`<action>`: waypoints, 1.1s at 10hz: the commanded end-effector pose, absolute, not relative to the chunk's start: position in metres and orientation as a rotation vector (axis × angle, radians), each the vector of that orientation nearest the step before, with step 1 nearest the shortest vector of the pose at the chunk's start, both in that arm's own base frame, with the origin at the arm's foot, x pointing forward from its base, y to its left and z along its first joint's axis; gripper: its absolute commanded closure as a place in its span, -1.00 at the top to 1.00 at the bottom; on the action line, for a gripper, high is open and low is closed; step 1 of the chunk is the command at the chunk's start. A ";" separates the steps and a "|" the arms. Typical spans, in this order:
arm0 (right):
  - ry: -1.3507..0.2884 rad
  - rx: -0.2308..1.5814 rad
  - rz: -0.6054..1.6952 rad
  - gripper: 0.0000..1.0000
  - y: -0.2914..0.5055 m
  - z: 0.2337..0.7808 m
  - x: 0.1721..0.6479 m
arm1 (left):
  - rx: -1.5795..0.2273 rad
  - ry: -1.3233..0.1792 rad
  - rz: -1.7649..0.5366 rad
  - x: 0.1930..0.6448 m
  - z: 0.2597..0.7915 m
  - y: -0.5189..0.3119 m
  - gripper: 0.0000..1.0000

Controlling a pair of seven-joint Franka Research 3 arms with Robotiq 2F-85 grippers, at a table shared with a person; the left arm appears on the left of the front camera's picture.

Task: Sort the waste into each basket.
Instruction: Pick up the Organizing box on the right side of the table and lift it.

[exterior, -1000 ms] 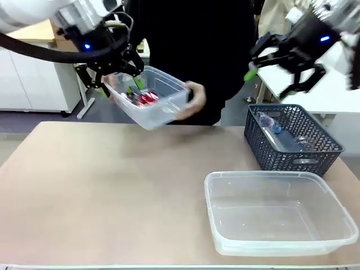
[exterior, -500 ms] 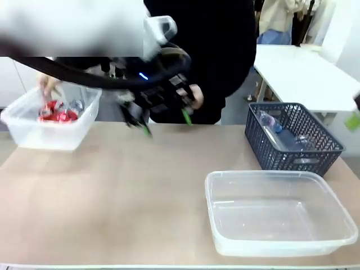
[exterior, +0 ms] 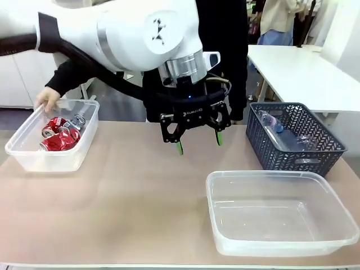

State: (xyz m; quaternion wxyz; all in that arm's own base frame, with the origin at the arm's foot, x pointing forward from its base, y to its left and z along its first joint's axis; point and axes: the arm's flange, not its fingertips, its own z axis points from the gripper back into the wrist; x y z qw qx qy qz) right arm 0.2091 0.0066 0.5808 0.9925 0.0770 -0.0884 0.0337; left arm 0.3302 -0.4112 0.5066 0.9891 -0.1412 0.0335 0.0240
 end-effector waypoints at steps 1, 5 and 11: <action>-0.134 0.168 0.165 1.00 0.004 0.544 0.220 | -0.252 0.057 0.084 0.330 0.480 -0.424 1.00; 0.082 0.136 0.170 1.00 -0.005 0.419 0.211 | -0.152 0.022 0.067 0.282 0.410 -0.461 1.00; 0.115 0.143 0.132 1.00 -0.007 0.481 0.255 | -0.169 0.056 0.014 0.269 0.395 -0.469 1.00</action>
